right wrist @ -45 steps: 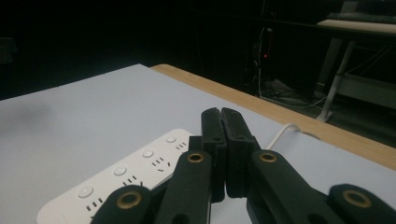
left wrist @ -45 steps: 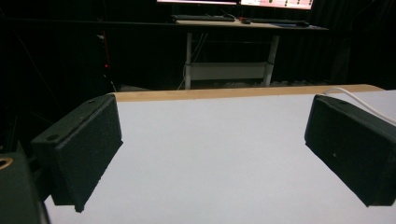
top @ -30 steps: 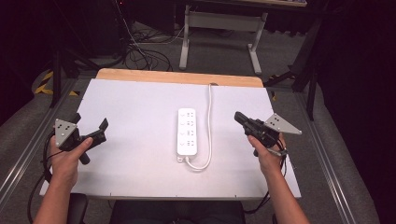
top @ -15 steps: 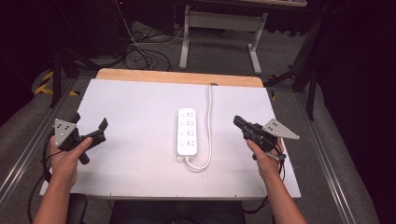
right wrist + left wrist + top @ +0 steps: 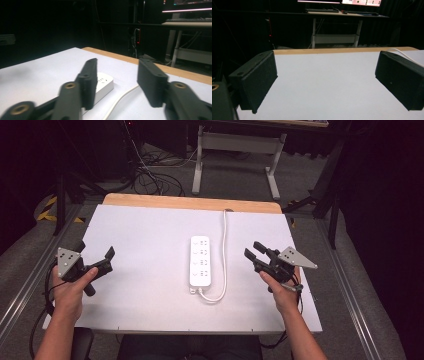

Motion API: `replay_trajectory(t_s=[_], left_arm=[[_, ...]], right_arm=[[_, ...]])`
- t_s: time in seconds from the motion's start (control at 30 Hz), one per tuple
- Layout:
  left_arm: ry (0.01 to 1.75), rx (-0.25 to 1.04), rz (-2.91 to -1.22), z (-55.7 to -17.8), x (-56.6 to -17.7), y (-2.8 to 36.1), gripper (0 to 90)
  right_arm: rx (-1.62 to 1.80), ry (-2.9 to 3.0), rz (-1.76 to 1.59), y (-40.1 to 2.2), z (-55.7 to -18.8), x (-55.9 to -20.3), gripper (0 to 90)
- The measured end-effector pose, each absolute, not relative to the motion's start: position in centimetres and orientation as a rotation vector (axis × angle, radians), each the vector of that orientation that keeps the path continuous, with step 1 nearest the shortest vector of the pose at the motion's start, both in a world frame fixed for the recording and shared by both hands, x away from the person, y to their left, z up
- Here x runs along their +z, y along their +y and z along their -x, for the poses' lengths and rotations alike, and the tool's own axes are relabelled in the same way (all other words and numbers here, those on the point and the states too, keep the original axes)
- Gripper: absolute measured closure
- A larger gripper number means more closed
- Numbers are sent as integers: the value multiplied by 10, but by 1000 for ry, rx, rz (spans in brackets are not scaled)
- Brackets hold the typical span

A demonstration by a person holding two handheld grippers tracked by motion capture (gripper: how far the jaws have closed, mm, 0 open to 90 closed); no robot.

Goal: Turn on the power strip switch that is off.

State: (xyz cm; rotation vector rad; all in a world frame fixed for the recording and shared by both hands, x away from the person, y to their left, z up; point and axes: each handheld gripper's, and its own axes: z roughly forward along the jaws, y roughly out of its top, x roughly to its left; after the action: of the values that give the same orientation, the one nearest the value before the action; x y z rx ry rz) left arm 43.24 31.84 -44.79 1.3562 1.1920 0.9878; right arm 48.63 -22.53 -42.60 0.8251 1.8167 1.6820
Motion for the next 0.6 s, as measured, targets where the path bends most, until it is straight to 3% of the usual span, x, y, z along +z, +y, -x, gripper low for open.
replay_trajectory(t_s=[0.27, 0.47, 0.6], left_arm=[[1192, 988, -1354, -432, -448, 318, 45], [1199, 989, -1342, -432, -448, 319, 37], [1199, 989, -1343, -432, -448, 320, 30]], right_arm=[[1680, 1778, -861, -228, -487, -425, 342], [1628, 1776, -880, -228, -491, -428, 62], [1646, 1752, -903, -230, -492, -428, 33]])
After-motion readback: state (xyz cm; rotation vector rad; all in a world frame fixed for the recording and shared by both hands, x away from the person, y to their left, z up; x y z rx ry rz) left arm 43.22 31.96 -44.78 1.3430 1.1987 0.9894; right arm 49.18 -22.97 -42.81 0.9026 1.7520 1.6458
